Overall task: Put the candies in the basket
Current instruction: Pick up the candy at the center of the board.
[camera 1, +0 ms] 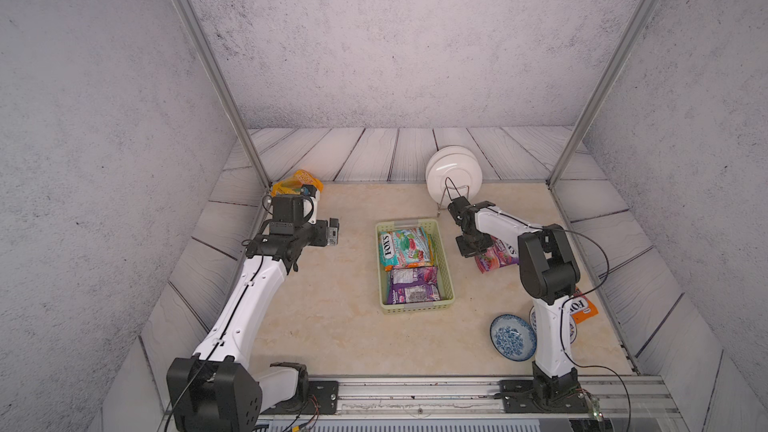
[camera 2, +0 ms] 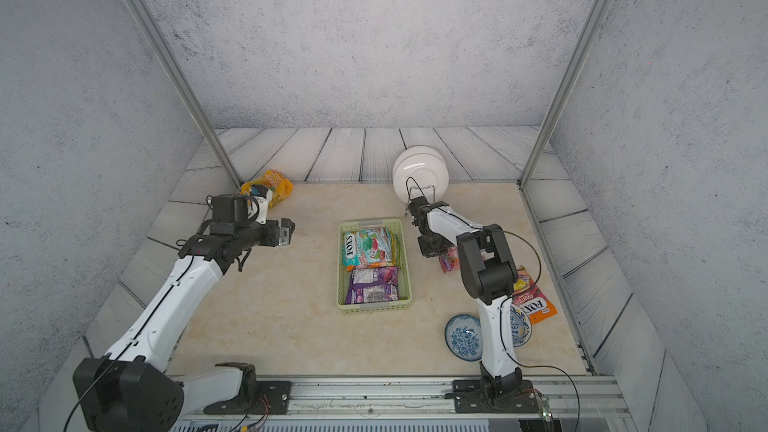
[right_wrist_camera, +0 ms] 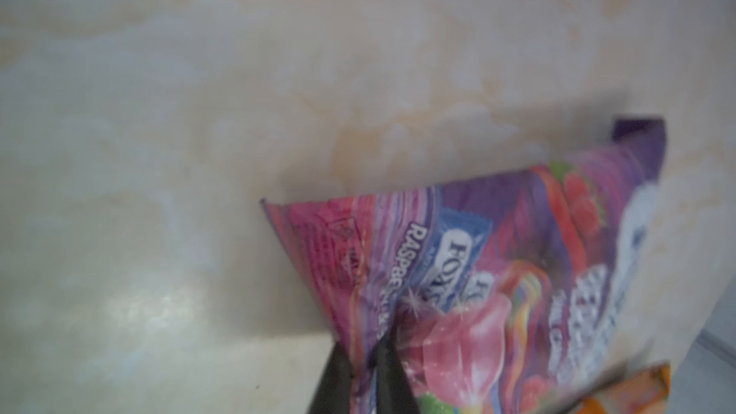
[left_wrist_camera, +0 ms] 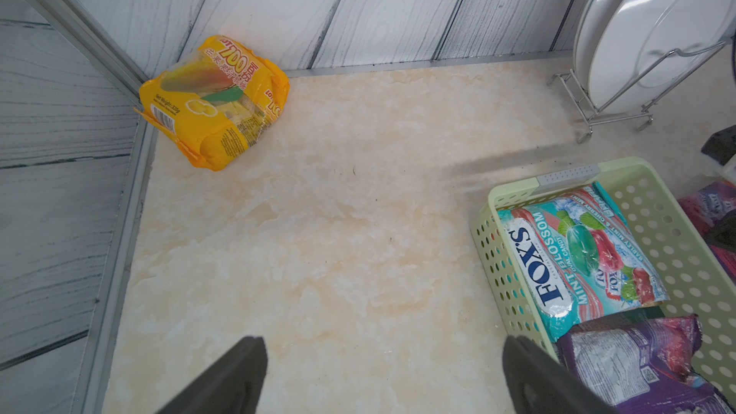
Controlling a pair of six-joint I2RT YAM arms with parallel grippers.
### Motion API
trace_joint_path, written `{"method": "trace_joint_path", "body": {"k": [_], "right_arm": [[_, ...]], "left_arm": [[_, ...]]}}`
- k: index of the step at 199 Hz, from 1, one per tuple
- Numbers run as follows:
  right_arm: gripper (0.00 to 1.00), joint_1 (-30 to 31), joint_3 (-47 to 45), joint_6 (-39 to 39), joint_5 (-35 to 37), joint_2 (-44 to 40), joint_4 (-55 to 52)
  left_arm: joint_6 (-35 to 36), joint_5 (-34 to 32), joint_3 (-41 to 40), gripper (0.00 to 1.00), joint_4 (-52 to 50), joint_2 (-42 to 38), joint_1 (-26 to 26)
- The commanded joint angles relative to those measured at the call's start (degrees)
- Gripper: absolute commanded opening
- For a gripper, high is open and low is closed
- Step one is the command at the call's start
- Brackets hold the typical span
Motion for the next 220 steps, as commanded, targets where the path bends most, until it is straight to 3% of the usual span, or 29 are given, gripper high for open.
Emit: {"method": "trace_joint_path", "body": {"k": [1,102,164,220], "right_arm": [[0.00,-0.2,-0.9,0.6,-1.1,1.5,-1.7],[0.00,-0.1,-2.3,3.3,-8.6,-16.6,-9.2],[0.00,-0.1,-1.3,4.6,-16.9,-29.0,-14.6],[0.00,-0.2,0.7,6.3,-28.9,-37.3,-15.9]], "left_arm": [[0.7,-0.2,0.7,0.99,0.3,-1.0,0.5],[0.5,0.5,1.2,0.99,0.1,-0.5,0.5],[0.6,1.0,1.3,0.99,0.1,0.1,0.4],[0.7,1.7,1.1,1.00,0.1,0.4,1.2]]}}
